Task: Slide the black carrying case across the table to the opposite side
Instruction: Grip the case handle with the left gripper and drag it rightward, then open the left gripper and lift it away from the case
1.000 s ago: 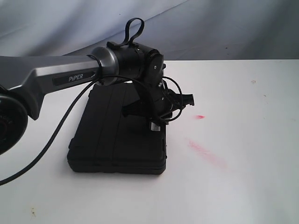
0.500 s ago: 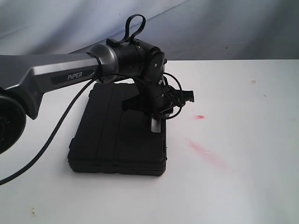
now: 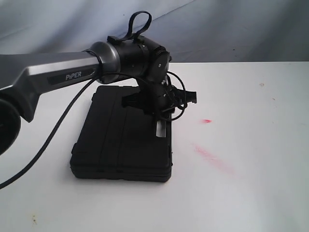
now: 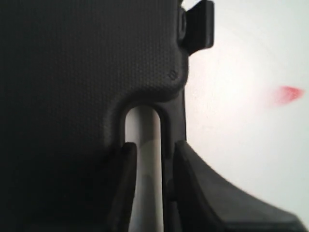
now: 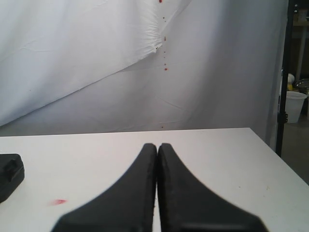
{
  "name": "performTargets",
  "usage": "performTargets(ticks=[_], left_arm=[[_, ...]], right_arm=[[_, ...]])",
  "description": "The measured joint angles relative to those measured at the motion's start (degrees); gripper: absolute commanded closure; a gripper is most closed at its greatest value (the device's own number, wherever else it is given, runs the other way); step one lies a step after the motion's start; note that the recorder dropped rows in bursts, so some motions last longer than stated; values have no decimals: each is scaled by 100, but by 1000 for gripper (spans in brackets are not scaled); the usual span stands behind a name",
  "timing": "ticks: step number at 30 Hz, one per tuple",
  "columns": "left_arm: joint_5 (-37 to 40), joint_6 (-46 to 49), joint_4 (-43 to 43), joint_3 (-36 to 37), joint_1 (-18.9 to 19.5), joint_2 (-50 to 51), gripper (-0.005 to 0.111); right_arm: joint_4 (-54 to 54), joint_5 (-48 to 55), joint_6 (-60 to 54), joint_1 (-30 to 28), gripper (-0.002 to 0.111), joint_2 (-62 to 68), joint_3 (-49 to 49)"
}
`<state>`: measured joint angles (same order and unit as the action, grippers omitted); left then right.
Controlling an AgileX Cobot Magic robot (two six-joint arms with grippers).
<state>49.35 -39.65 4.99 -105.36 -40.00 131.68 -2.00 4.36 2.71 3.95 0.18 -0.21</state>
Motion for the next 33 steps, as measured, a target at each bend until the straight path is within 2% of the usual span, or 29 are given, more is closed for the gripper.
performTargets(ticks=[7,11,16,23,28,33], left_arm=[[29,38,773,0,0,-581,81],[282,417,1584,0,0,-910,91],[342,642,1998,0,0,-967,107],[211,713,2501,0,0,-967,107],[-205,839,2547,0,0,-967,107],[-1119,1161,2352,0,0,-1054,107]], right_arm=[[0,0,0,0,108,0,0],[0,0,0,0,108,0,0],[0,0,0,0,108,0,0],[0,0,0,0,108,0,0],[0,0,0,0,108,0,0],[0,0,0,0,108,0,0]])
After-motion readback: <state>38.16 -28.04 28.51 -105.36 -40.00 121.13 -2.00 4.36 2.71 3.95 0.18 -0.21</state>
